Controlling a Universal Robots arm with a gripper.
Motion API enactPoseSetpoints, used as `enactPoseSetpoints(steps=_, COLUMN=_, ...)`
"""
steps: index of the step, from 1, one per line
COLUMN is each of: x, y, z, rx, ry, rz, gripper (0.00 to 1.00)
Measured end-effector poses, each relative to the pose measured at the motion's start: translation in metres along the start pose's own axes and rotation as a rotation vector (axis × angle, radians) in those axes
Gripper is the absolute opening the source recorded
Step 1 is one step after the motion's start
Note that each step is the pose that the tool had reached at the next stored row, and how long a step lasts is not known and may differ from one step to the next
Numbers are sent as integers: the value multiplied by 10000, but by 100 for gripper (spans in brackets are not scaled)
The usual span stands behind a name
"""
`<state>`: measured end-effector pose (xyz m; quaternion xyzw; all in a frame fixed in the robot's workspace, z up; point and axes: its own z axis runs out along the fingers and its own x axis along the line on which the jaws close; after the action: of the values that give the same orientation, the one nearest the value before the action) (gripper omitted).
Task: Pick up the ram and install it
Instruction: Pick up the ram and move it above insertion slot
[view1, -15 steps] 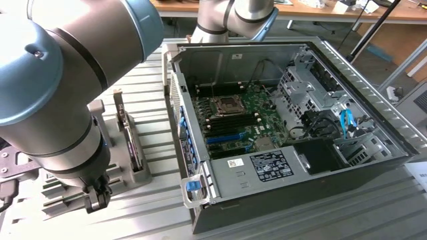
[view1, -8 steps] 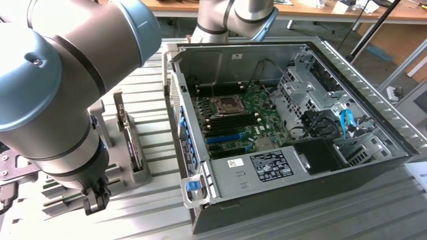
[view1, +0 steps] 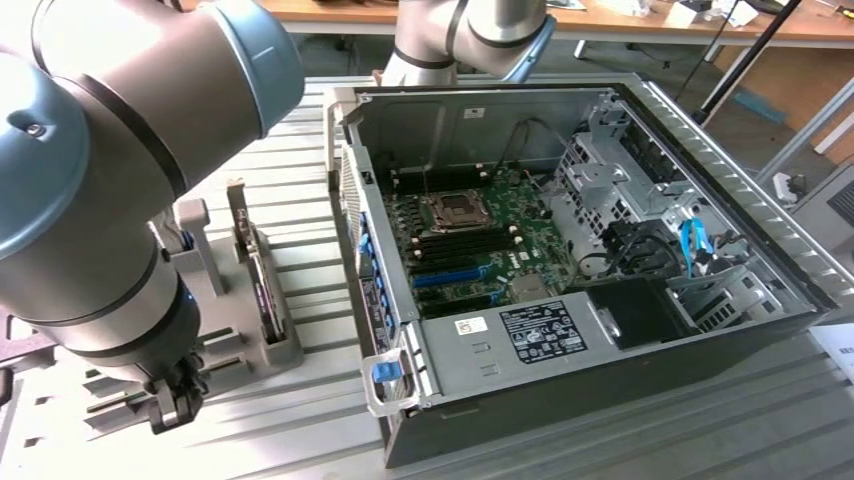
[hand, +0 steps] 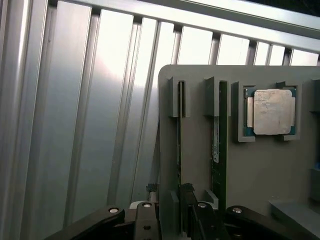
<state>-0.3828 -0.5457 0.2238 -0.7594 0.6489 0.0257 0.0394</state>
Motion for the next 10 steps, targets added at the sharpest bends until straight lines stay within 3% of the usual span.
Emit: enactPoseSetpoints(steps=10, x=-36, y=137, z=28, rx=-1, ry=0, rz=-1, gripper=31)
